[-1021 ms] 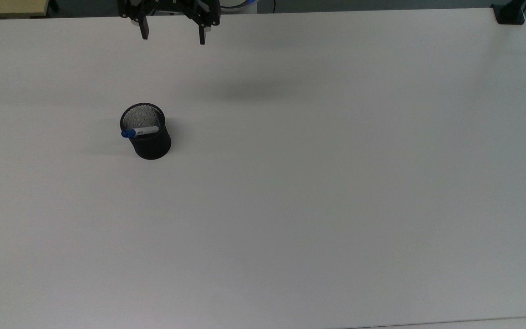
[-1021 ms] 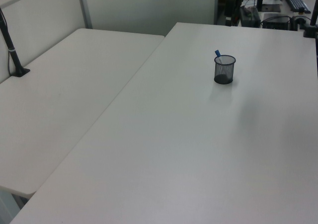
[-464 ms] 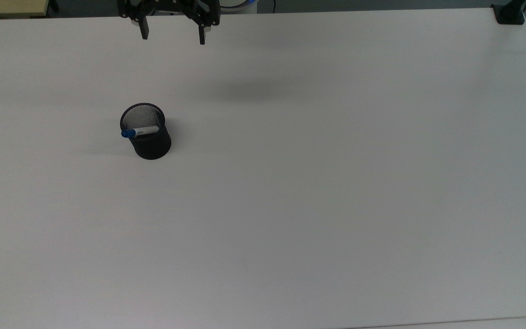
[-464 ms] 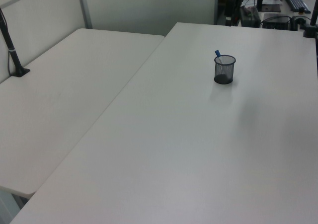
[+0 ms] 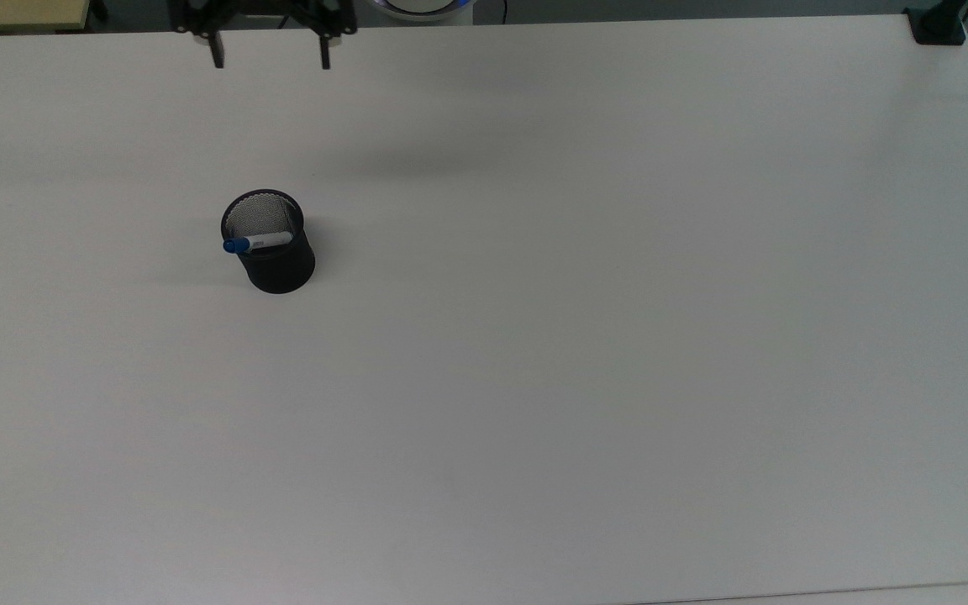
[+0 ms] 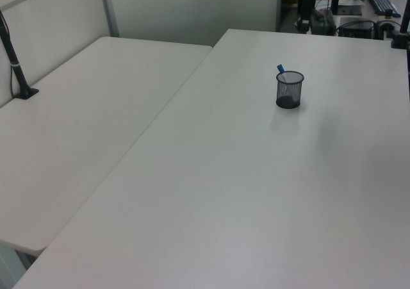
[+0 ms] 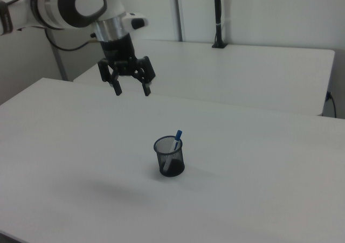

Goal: Remove the marker
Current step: 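Move the open gripper over the black mesh cup and lower it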

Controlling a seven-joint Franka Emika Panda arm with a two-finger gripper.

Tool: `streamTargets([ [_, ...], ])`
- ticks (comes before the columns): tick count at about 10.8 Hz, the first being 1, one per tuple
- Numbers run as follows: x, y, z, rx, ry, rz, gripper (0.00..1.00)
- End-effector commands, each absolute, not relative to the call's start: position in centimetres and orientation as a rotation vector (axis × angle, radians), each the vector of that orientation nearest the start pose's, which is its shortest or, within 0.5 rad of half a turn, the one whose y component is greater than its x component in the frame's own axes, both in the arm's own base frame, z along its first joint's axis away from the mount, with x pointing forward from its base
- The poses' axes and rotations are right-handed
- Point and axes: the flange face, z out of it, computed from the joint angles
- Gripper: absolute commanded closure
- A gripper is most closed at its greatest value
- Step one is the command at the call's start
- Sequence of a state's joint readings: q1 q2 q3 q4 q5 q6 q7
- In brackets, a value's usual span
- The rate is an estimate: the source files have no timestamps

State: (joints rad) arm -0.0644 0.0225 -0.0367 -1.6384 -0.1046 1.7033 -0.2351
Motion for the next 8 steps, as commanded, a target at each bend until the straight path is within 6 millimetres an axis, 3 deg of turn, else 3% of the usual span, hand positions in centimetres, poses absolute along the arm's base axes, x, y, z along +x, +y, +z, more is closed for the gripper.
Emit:
streamTargets([
  [1,56.7,-10.9,57.1,-3.267,-0.353,-0.015,0.00],
  [5,58.4,-15.2,51.5,-3.290,-0.141,-0.125,0.00],
  [8,59.4,-15.4,48.1,-3.286,0.076,-0.266,0.01],
])
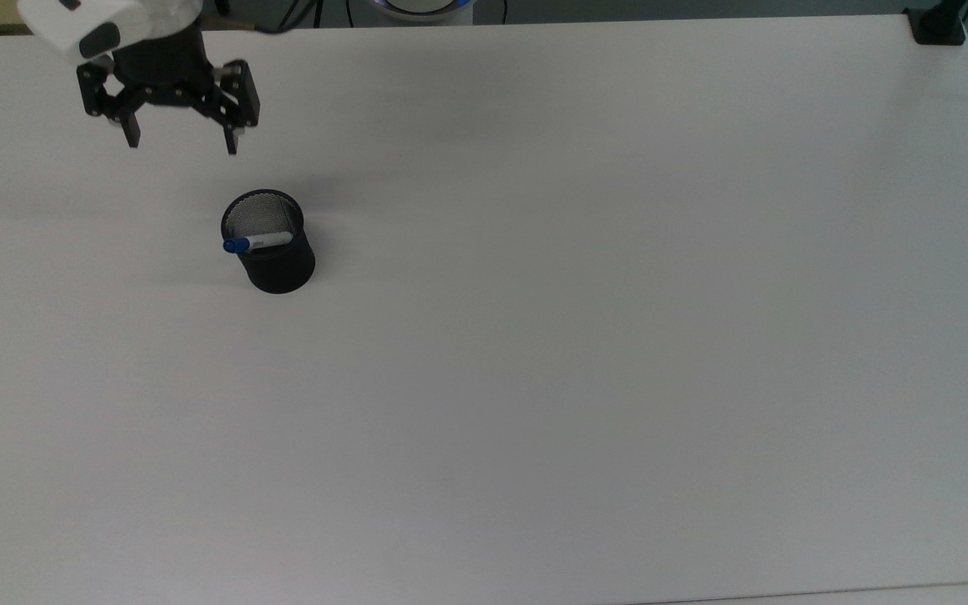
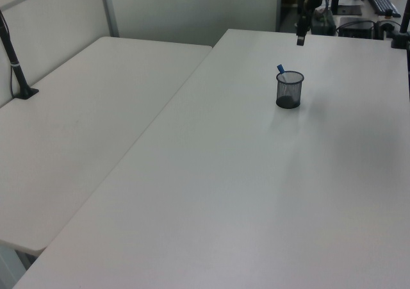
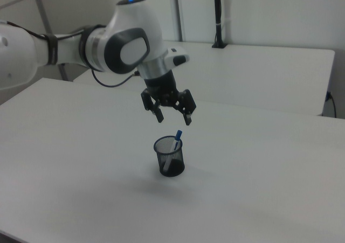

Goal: Remove the marker
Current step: 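Move the open gripper over the black mesh cup and lower it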

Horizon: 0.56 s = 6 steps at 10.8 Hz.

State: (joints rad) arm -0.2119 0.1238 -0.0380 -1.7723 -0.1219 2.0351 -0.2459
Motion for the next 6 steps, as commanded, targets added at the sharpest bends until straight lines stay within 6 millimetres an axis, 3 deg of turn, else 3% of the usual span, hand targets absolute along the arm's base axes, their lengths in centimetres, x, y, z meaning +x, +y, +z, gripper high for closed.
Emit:
streamTargets([
  [1,59.9,-15.4,47.2,-3.275,0.146,-0.300,0.05],
  [3,60.8,-15.2,45.3,-3.244,0.302,-0.330,0.14],
  [5,62.0,-14.0,43.5,-3.215,0.398,-0.363,0.27],
  [6,62.6,-12.9,42.3,-3.203,0.405,-0.364,0.28],
])
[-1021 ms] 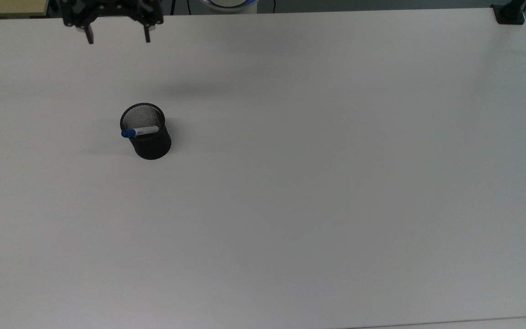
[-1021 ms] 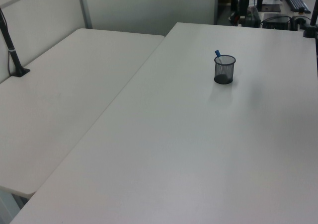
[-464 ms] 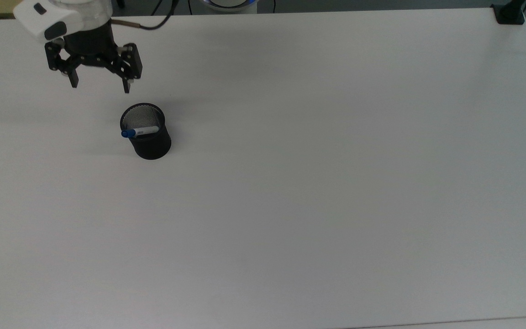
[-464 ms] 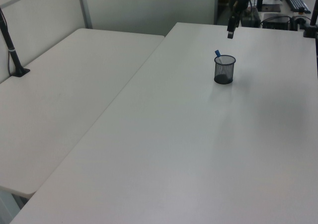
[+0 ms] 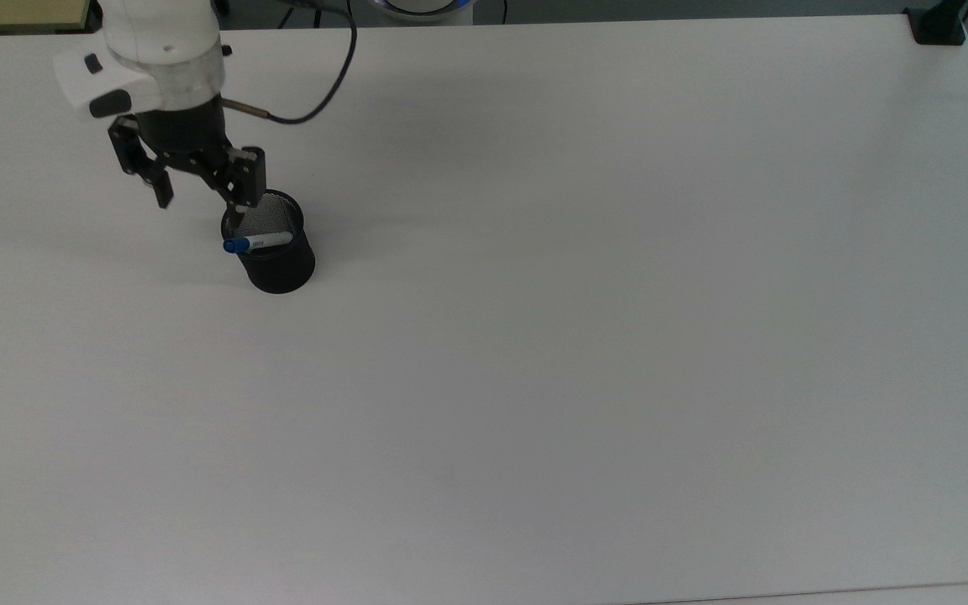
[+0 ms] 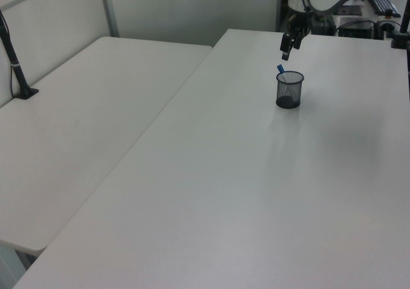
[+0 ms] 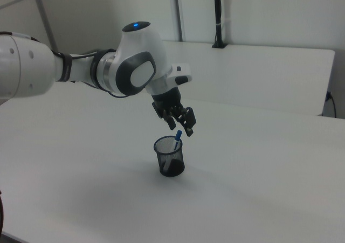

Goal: Remove the marker
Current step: 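Move the open gripper over the black mesh cup and lower it, then close the gripper on the blue-capped marker inside the cup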

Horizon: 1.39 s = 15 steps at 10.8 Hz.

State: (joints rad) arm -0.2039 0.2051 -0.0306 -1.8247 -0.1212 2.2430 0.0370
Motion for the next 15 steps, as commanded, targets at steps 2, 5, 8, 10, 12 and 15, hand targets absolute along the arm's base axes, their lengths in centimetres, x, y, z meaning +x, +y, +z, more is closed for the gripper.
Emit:
streamTargets([
  [2,63.2,-12.4,41.1,-3.193,0.412,-0.378,0.32],
  [5,63.5,-11.5,40.3,-3.189,0.391,-0.359,0.71],
  [8,63.5,-11.9,41.2,-3.184,0.407,-0.375,1.00],
  [10,63.2,-11.9,42.8,-3.182,0.409,-0.407,1.00],
  [12,62.7,-11.8,45.2,-3.176,0.414,-0.437,1.00],
  [15,61.7,-10.7,51.3,-3.161,0.370,-0.331,1.00],
])
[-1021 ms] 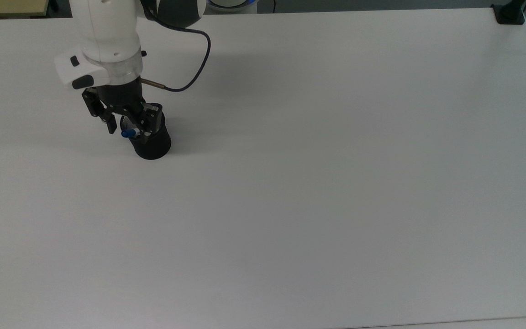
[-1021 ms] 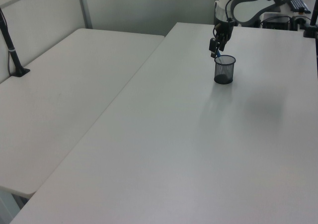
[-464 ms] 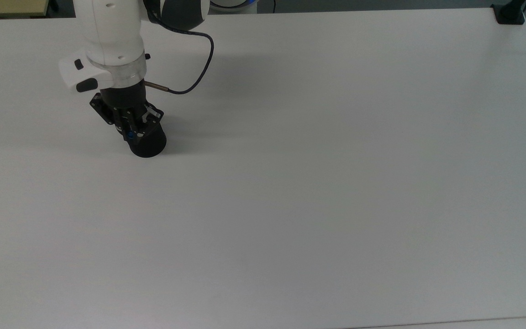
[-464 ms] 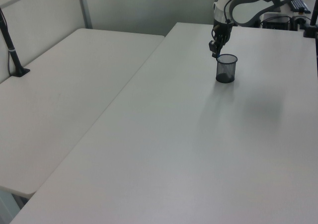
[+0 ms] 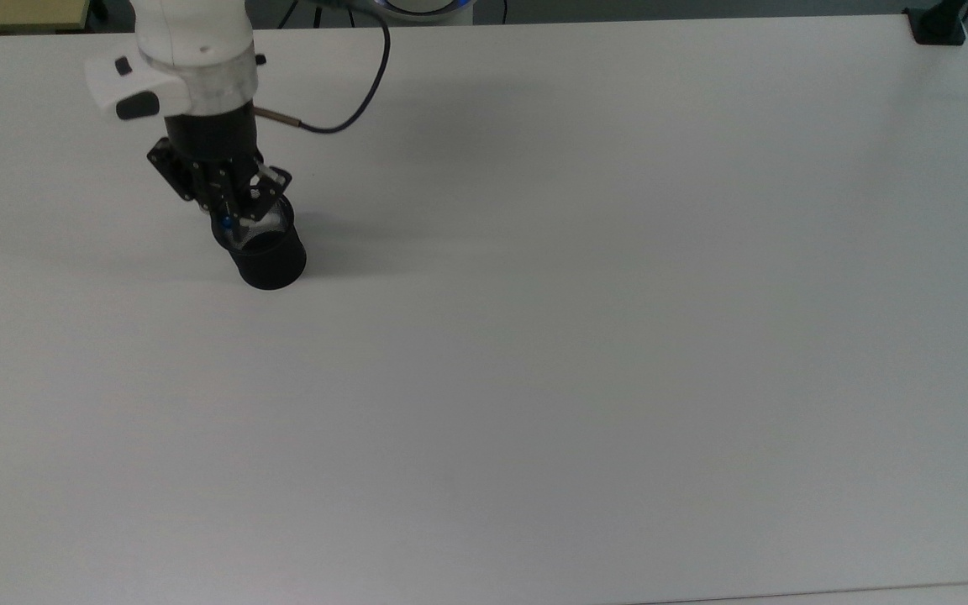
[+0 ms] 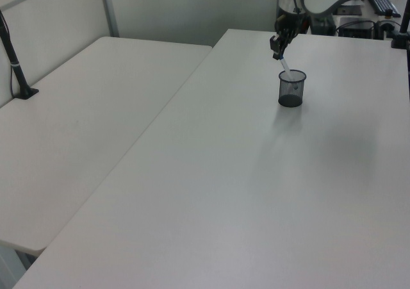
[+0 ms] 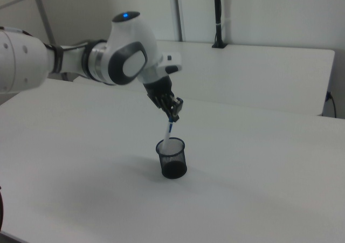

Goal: Remove the marker
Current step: 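Lift the marker straight up out of the cup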

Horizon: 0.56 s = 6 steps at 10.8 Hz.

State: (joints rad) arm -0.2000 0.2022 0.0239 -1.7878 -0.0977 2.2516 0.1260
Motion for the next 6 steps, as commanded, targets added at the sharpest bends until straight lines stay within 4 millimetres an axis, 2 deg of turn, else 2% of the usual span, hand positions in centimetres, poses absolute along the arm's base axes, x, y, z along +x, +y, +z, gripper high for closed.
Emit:
streamTargets([
  [1,60.9,-9.7,53.0,-3.149,0.298,-0.273,1.00],
  [2,60.0,-9.0,54.6,-3.141,0.224,-0.232,1.00],
  [4,59.2,-7.9,56.9,-3.117,0.183,-0.147,1.00],
  [5,59.3,-5.9,56.7,-3.111,0.134,-0.104,1.00],
  [6,59.8,-3.2,55.6,-3.104,0.073,-0.068,1.00],
])
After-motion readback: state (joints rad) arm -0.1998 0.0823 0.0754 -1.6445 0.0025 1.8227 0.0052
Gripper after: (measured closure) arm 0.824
